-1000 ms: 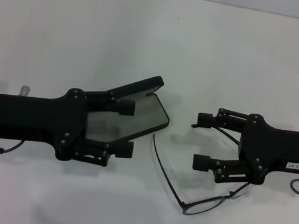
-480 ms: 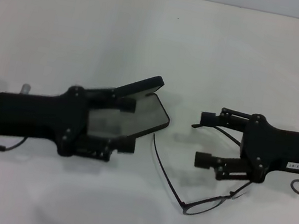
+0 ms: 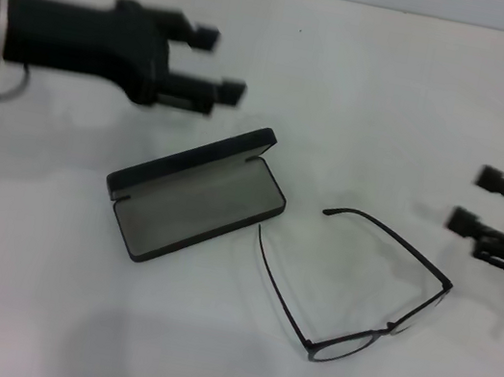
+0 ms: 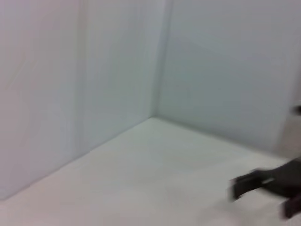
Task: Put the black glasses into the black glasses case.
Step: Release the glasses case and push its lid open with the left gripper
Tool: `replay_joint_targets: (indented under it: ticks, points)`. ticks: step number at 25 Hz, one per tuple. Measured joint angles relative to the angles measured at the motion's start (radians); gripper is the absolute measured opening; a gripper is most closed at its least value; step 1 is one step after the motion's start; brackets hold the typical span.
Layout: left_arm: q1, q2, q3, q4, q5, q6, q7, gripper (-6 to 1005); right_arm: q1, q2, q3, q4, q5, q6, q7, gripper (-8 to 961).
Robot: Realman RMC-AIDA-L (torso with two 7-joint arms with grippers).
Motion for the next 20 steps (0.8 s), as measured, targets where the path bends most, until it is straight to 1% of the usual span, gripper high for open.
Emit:
replay_joint_targets:
  ticks: [2,4,6,9,10,11,12,15,17,20]
  points:
    - [-0.005,-0.011,0.005,0.100,0.106,-0.019,-0.080,806,-0.033,-0.001,0.000,0.005,0.035,-0.006,-0.013,869]
    - [-0.014,-0.015,0.034,0.190,0.224,-0.023,-0.189,803,-0.056,0.000,0.000,0.010,0.062,-0.010,-0.019,869]
    - [-0.022,-0.015,0.098,0.282,0.359,-0.021,-0.320,800,-0.068,0.001,0.000,0.011,0.072,-0.011,-0.019,868]
    - [-0.033,-0.015,0.226,0.374,0.523,-0.010,-0.450,799,-0.081,0.001,0.000,0.012,0.082,-0.011,-0.019,868]
    - [-0.033,-0.015,0.226,0.374,0.523,-0.010,-0.450,799,-0.083,0.000,0.000,0.012,0.086,-0.011,-0.019,868]
    - [-0.037,-0.015,0.307,0.416,0.589,0.002,-0.507,799,-0.085,-0.001,0.000,0.012,0.089,-0.010,-0.019,868]
    - [-0.045,-0.015,0.364,0.431,0.624,0.012,-0.547,799,-0.086,-0.001,0.000,0.013,0.092,-0.007,-0.019,868]
    - [-0.063,-0.016,0.417,0.425,0.657,0.016,-0.583,798,-0.078,-0.001,0.000,0.020,0.095,-0.004,-0.020,868]
    - [-0.081,-0.017,0.436,0.398,0.667,0.013,-0.593,798,-0.072,0.000,0.000,0.022,0.095,-0.004,-0.021,868]
    - [-0.110,-0.018,0.451,0.326,0.667,-0.008,-0.591,798,-0.069,-0.001,0.000,0.024,0.096,-0.003,-0.031,868]
